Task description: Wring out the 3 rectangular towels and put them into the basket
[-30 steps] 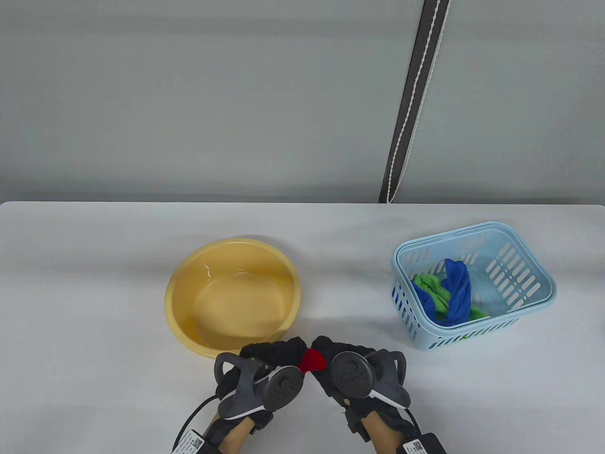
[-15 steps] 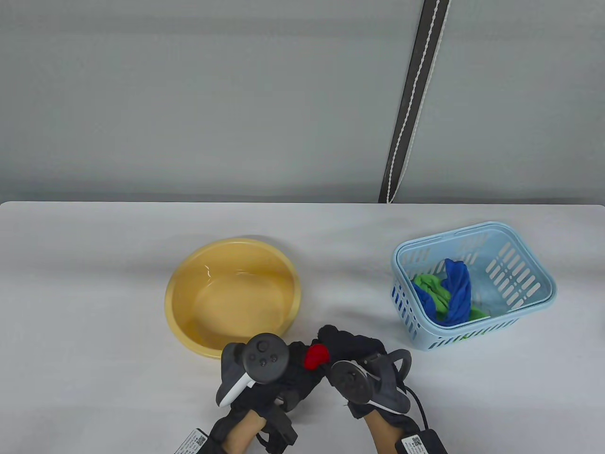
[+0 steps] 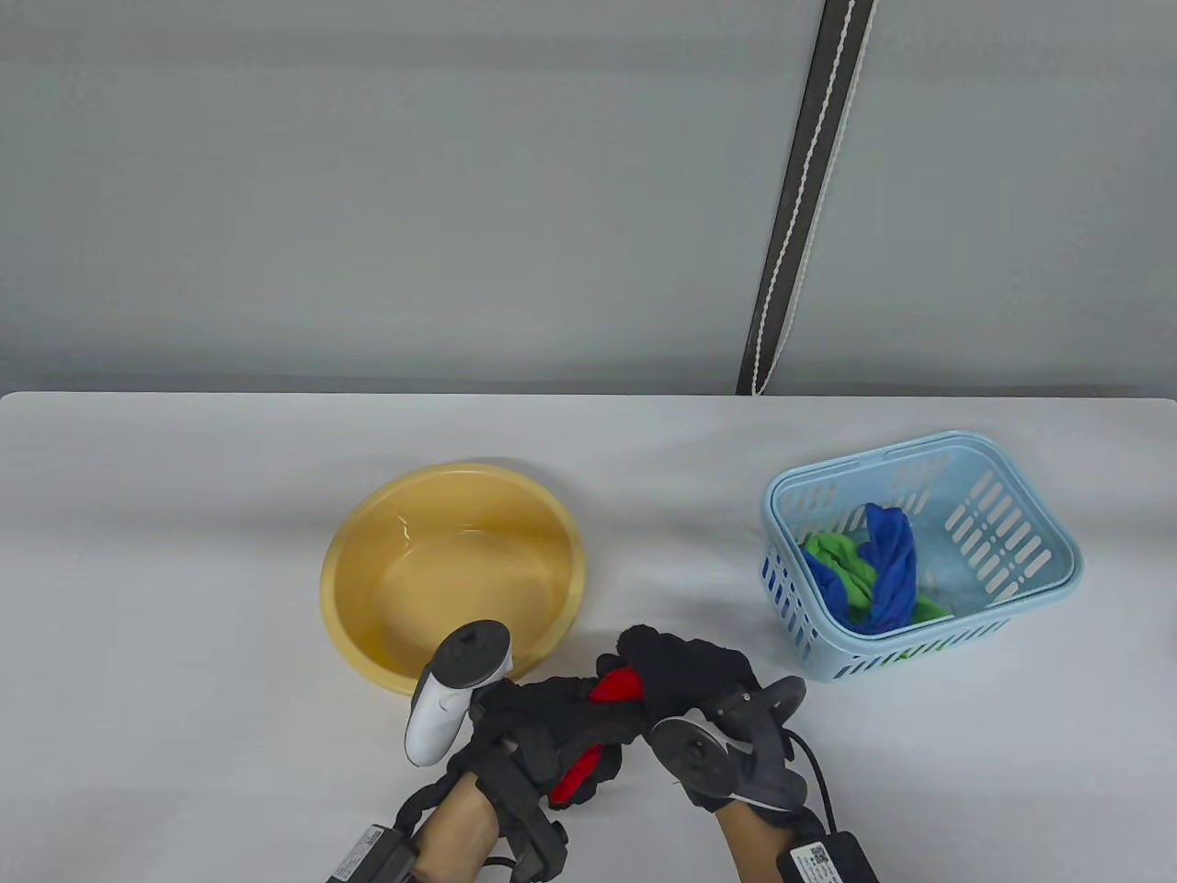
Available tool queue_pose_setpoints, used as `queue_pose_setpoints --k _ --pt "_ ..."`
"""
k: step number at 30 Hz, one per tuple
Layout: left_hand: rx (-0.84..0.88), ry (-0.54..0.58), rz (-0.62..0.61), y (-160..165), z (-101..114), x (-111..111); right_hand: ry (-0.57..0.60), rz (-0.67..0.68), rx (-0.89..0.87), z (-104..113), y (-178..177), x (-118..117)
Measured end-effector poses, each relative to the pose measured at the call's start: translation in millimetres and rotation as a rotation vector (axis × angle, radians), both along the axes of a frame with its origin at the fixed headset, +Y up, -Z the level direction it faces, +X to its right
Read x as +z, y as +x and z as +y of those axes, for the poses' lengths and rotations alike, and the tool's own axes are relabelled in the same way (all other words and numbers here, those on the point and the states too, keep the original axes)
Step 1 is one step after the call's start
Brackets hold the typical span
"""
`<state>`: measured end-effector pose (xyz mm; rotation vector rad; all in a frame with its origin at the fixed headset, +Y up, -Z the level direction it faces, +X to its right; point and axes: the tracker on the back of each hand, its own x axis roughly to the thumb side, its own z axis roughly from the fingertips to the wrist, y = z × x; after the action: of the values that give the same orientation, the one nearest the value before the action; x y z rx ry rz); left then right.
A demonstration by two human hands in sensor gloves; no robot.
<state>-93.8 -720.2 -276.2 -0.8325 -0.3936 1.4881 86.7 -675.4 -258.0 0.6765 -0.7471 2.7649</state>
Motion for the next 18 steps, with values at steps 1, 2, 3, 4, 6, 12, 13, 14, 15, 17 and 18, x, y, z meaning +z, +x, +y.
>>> queue_pose_setpoints --k 1,2,3,4,6,12,13,14,15,17,18 --pt "0.026 -0.019 -0.008 1 -2 0 0.004 0.007 -0.003 1 0 -1" --pt "0.075 -0.049 -0.023 2 -5 0 0.017 0.009 -0.008 0 0 0" --pt "0.113 -0.08 -0.044 4 -6 1 0.022 0.019 -0.016 1 -1 0" --pt "0.143 -0.097 -0.055 4 -8 1 0.015 0.023 -0.025 1 -1 0" --pt "0.223 -0.143 -0.088 7 -10 2 0.047 0.027 -0.032 3 -2 1" --pt "0.431 -0.263 -0.184 19 -16 8 0.117 0.049 -0.022 7 -4 6" --pt "0.444 -0.266 -0.191 20 -16 9 0.125 0.048 -0.019 7 -4 7" --pt "0.44 -0.265 -0.181 20 -16 9 0.12 0.046 -0.017 7 -4 7" --pt "0.423 -0.251 -0.184 19 -16 8 0.129 0.037 -0.006 6 -5 7" --pt "0.378 -0.224 -0.184 17 -15 7 0.127 0.041 -0.008 6 -4 7" --pt "0.345 -0.202 -0.187 14 -14 7 0.132 0.036 0.0 5 -5 7"
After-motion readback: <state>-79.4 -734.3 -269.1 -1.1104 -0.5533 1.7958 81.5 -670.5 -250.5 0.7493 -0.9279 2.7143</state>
